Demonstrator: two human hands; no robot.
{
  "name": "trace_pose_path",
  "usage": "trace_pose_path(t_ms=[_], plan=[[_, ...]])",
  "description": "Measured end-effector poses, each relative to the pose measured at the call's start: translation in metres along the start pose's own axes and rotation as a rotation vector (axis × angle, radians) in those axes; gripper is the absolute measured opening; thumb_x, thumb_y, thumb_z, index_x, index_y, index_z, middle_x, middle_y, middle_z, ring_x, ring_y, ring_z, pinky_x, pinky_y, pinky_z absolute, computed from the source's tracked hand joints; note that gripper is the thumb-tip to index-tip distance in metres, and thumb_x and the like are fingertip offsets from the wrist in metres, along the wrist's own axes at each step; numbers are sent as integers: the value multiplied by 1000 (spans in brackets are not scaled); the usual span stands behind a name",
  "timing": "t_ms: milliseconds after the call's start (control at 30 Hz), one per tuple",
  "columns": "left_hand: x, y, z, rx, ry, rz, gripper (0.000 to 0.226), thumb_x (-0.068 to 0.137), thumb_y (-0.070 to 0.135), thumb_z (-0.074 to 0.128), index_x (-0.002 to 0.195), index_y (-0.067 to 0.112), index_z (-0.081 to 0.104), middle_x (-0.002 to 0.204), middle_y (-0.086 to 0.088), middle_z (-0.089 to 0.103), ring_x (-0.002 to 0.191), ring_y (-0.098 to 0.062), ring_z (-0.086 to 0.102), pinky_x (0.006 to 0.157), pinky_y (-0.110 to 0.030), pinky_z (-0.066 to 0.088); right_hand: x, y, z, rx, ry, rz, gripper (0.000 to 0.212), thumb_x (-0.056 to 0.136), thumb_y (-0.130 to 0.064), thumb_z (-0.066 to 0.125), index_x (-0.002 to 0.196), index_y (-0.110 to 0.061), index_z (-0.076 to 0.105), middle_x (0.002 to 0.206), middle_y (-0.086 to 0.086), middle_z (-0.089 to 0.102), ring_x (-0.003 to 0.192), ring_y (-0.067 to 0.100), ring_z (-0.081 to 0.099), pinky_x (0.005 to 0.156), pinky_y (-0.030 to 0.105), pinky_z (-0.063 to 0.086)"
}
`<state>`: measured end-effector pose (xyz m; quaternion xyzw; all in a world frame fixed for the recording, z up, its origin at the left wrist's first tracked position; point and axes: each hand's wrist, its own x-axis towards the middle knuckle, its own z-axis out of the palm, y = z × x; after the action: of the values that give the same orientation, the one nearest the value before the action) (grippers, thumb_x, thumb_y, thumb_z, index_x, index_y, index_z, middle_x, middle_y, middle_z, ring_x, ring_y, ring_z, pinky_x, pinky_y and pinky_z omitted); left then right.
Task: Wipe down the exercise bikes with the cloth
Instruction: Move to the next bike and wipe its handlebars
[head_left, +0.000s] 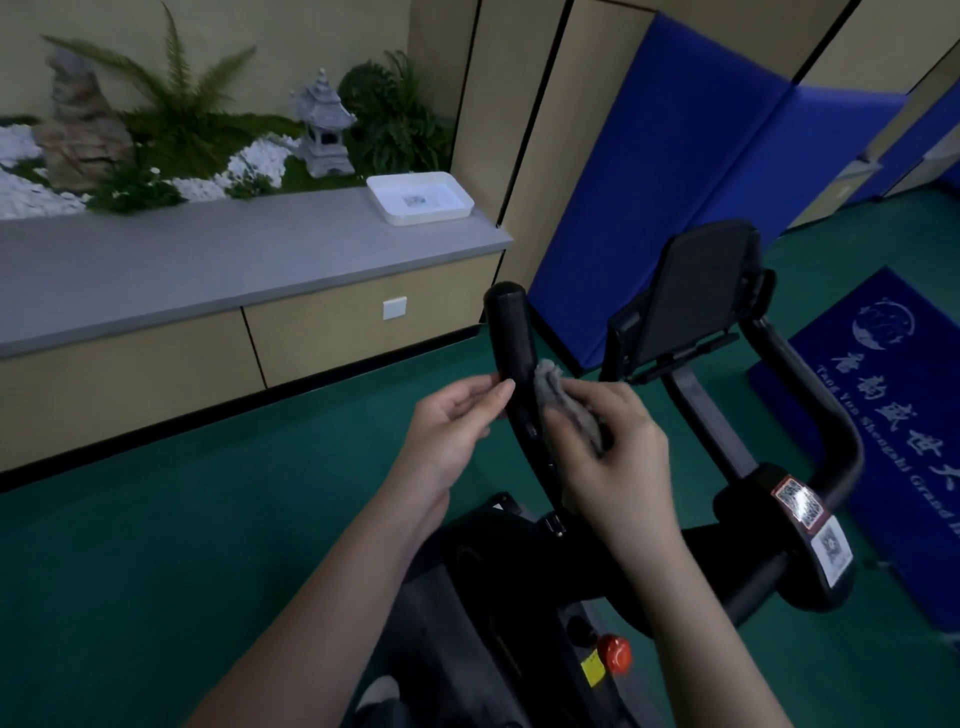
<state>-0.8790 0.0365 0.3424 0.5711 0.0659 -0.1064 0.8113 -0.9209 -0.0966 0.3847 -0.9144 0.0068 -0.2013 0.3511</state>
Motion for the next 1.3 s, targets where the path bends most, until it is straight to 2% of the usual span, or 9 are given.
trace_pose_path(t_ms=[233, 333, 500, 633, 733, 867, 1033, 1167, 1300], plan=[[2, 0, -2, 4, -2, -12, 26, 86, 26, 66, 110, 15, 67, 101, 5, 71, 93, 0, 64, 84, -18, 47, -11, 6, -31, -39, -122, -73, 6, 83, -11, 72, 87, -16, 72, 83, -7, 59, 78, 2, 57, 66, 7, 37], [3, 1, -1, -6, -18, -19, 31, 86, 26, 66, 113, 11, 66, 101, 4, 71, 91, -1, 64, 82, -18, 46, 4, -1, -24, -70, -59, -153, 9, 84, -10, 71, 92, -11, 73, 92, -3, 60, 82, 3, 56, 72, 6, 37], [7, 2, -5, -9, -27, -52, 17, 84, 25, 69, 99, 21, 66, 96, 5, 70, 91, -5, 63, 76, -16, 46, -9, 1, -8, -187, -309, -342, 21, 81, -2, 69, 99, -11, 73, 96, 0, 54, 92, 15, 52, 82, 10, 36], [9, 2, -8, 4, -45, -67, 34, 82, 30, 70, 112, 15, 65, 108, 1, 69, 103, -8, 62, 83, -23, 45, -2, 5, -30, -46, -278, -235, 14, 81, -12, 67, 93, -11, 73, 94, -4, 58, 89, -2, 56, 78, 4, 37], [9, 0, -6, -10, -41, -70, 40, 81, 32, 70, 116, 12, 65, 107, 1, 70, 101, -9, 63, 82, -24, 45, 4, 3, -17, -24, -210, -169, 16, 83, -15, 65, 95, -8, 72, 94, -2, 58, 87, -3, 56, 75, 6, 38], [9, -2, -8, -11, -41, -74, 47, 79, 34, 72, 118, 11, 65, 111, -1, 70, 106, -12, 63, 85, -25, 46, -9, 4, -23, 54, -297, -141, 14, 82, -18, 65, 93, -12, 71, 93, -5, 58, 87, -1, 57, 74, 5, 38], [5, -2, -3, -35, -8, -72, 35, 83, 30, 70, 113, 13, 66, 105, 2, 70, 100, -12, 64, 89, -28, 49, -8, 7, -26, 40, -284, -153, 17, 82, -17, 63, 96, -13, 72, 97, -3, 58, 91, 2, 57, 80, 11, 40], [-1, 0, 0, -26, 21, -54, 25, 85, 28, 68, 106, 15, 68, 95, 7, 72, 89, -6, 66, 82, -25, 47, -14, 13, -37, 9, -487, -260, 17, 82, -13, 65, 98, -16, 73, 100, -6, 58, 97, 8, 57, 84, 11, 39], [-9, 0, 8, -23, 52, -16, 24, 88, 27, 64, 109, 16, 68, 92, 10, 71, 84, 0, 66, 78, -21, 45, 4, 33, -47, 203, -250, 90, 7, 93, -18, 63, 90, -18, 70, 71, -15, 59, 64, 2, 56, 61, 24, 41]])
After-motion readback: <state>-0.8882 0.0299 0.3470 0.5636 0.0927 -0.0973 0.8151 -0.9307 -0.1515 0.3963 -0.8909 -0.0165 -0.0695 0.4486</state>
